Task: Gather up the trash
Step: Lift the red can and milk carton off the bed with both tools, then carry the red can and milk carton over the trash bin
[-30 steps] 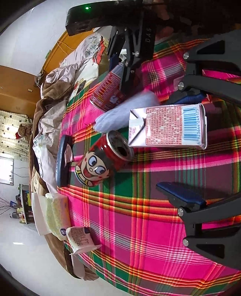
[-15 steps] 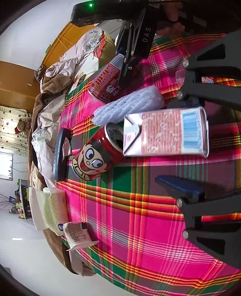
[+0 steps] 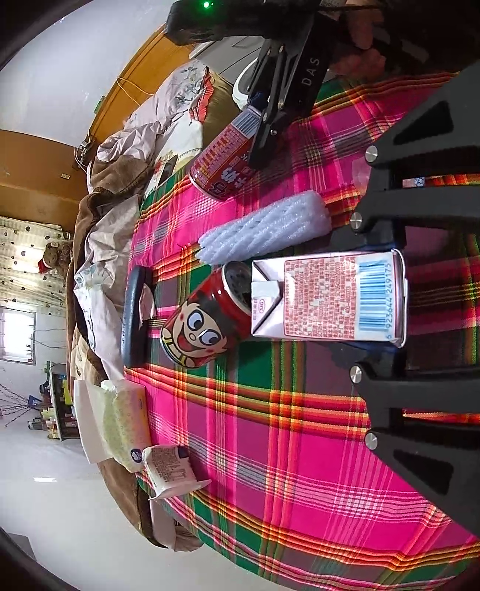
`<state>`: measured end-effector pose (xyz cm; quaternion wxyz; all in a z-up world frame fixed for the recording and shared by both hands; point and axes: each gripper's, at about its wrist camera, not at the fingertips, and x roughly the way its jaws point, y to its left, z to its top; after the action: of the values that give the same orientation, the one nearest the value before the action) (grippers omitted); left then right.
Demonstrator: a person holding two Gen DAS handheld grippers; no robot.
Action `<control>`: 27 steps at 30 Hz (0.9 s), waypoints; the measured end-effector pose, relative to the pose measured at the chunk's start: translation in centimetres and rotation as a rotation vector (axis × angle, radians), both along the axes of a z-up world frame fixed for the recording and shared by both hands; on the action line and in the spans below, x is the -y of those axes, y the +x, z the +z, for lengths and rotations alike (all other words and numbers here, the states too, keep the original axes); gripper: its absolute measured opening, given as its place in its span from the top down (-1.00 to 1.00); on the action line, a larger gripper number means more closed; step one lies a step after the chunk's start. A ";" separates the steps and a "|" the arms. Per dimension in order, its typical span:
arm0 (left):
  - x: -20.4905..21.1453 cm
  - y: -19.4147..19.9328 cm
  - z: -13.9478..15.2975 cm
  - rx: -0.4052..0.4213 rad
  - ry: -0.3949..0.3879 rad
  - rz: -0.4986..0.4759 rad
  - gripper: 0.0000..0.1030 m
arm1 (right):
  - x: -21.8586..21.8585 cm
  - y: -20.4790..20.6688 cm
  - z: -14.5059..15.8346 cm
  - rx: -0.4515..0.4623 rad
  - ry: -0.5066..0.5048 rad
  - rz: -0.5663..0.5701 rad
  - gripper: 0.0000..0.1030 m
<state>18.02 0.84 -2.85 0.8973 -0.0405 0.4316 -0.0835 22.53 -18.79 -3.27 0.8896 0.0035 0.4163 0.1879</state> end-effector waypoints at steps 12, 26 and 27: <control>1.4 -1.4 2.1 0.055 0.009 -0.029 0.32 | 1.4 -2.2 1.3 0.040 0.058 -0.042 -0.08; 5.6 -2.8 5.0 0.128 0.010 -0.136 0.32 | 4.8 -5.5 3.6 0.107 0.083 -0.127 -0.08; 5.9 -2.8 5.2 0.133 0.010 -0.144 0.32 | 5.1 -5.7 3.7 0.111 0.082 -0.134 -0.08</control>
<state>15.18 -5.08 2.35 0.9157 0.0004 0.3735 -0.1481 16.85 -23.87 0.41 0.9209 0.0574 0.3572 0.1449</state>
